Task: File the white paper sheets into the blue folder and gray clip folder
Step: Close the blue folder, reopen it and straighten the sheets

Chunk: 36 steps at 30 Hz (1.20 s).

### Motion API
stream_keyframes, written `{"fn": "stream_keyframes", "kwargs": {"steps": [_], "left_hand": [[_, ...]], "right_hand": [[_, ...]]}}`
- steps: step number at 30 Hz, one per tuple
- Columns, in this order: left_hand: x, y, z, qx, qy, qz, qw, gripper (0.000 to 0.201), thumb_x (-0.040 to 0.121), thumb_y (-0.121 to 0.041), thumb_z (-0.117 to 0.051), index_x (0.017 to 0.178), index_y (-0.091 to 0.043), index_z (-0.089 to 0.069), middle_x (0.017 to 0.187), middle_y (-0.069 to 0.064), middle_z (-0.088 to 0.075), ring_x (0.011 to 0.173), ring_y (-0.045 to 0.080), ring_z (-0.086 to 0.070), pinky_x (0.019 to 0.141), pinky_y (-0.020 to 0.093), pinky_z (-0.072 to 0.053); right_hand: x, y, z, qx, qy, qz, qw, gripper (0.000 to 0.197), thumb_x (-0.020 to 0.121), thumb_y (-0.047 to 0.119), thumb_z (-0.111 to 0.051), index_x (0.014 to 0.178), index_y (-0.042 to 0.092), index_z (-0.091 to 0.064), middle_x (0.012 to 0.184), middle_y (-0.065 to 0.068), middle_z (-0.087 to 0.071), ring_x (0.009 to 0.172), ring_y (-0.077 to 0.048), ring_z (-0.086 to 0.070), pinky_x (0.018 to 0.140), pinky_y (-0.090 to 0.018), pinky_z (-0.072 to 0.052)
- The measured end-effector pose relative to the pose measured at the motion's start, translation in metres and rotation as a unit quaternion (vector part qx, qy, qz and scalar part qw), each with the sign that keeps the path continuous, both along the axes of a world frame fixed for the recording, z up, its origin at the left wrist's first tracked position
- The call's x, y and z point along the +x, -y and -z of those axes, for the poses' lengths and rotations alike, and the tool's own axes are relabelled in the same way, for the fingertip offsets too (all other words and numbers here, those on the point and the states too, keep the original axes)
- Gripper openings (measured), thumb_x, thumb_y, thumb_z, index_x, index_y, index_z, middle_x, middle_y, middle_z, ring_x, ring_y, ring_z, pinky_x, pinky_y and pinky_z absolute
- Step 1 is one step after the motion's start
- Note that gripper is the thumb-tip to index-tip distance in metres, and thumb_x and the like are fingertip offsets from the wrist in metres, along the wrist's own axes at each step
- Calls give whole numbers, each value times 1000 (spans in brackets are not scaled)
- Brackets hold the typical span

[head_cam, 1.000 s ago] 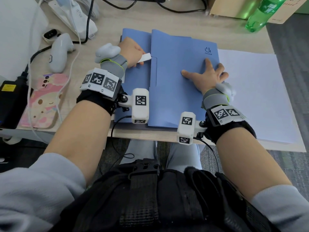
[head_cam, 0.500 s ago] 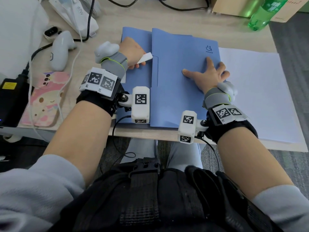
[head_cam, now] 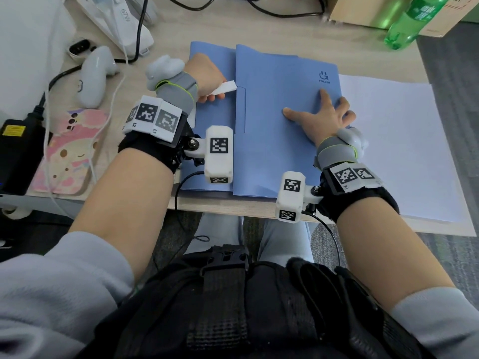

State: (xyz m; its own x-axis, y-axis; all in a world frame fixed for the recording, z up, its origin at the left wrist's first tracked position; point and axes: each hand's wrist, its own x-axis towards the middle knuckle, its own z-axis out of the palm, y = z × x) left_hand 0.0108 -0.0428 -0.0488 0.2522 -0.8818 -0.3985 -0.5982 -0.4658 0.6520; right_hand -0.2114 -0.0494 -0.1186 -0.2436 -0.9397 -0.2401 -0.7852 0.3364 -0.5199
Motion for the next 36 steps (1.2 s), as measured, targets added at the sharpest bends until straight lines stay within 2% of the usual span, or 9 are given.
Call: {"fn": "stream_keyframes", "kwargs": {"steps": [4, 8, 12, 19, 23, 29, 30, 33, 36], "left_hand": [[-4, -2, 9, -4, -33, -35, 999, 26, 93, -6, -38, 101, 1, -61, 55, 5, -56, 43, 13, -42, 35, 13, -29], [-8, -7, 20, -47, -67, -49, 995, 27, 93, -8, -42, 68, -15, -49, 72, 3, -58, 59, 12, -55, 56, 19, -50], [-3, -13, 21, -75, -45, -28, 996, 19, 88, -10, -50, 72, -17, -58, 94, 11, -69, 88, 24, -69, 85, 34, -58], [-8, -22, 31, -74, -246, -91, 962, 27, 94, -3, -42, 70, -13, -49, 86, 11, -58, 71, 21, -65, 77, 31, -59], [-15, -24, 37, -47, -383, -103, 917, 28, 97, -4, -30, 75, -13, -45, 85, 8, -47, 78, 26, -51, 61, 29, -47], [-26, -28, 42, -64, -436, -147, 885, 14, 88, -17, -48, 80, -8, -55, 68, 3, -60, 61, 21, -57, 61, 22, -45], [-28, -27, 41, -51, -444, -135, 884, 27, 94, -26, -40, 85, -9, -59, 72, 2, -65, 64, 20, -63, 61, 22, -47], [-32, -24, 41, -18, -460, -85, 884, 70, 95, -59, -13, 125, -15, -58, 123, 7, -65, 109, 25, -64, 87, 33, -50], [-36, -26, 39, -27, -466, -88, 880, 79, 92, -66, -7, 129, -15, -56, 127, 8, -63, 114, 25, -62, 93, 35, -49]], "right_hand": [[1, -1, 0, 5, -4, -1, 1000, 100, 55, 75, -57, 144, 42, -22, 154, 1, -10, 140, -27, -10, 112, -48, -18], [0, -1, -1, 8, -7, -4, 1000, 100, 56, 76, -56, 144, 43, -21, 155, 2, -9, 141, -26, -8, 112, -48, -17], [0, -2, -1, 10, -2, -6, 1000, 99, 57, 75, -57, 144, 43, -21, 155, 2, -8, 142, -26, -6, 113, -48, -15], [-1, 0, 1, 10, -2, -6, 1000, 101, 54, 76, -55, 143, 44, -20, 156, 1, -7, 142, -25, -5, 113, -48, -16], [0, 0, 2, 12, 11, -4, 1000, 105, 49, 78, -53, 143, 44, -21, 156, 1, -7, 143, -26, -4, 114, -49, -16], [-1, 1, 3, 12, 13, -7, 1000, 104, 52, 77, -54, 144, 44, -20, 156, 1, -5, 143, -26, -3, 114, -49, -15], [-1, 2, 3, 12, 12, -8, 1000, 104, 52, 77, -54, 144, 43, -20, 156, 1, -5, 143, -26, -3, 114, -49, -14], [-1, 2, 4, 12, 10, -11, 1000, 103, 54, 77, -55, 144, 42, -19, 156, 1, -5, 142, -26, -3, 114, -49, -15], [-1, 2, 5, 12, 9, -12, 1000, 102, 56, 77, -55, 144, 42, -18, 155, 0, -6, 142, -27, -3, 114, -49, -15]]}}
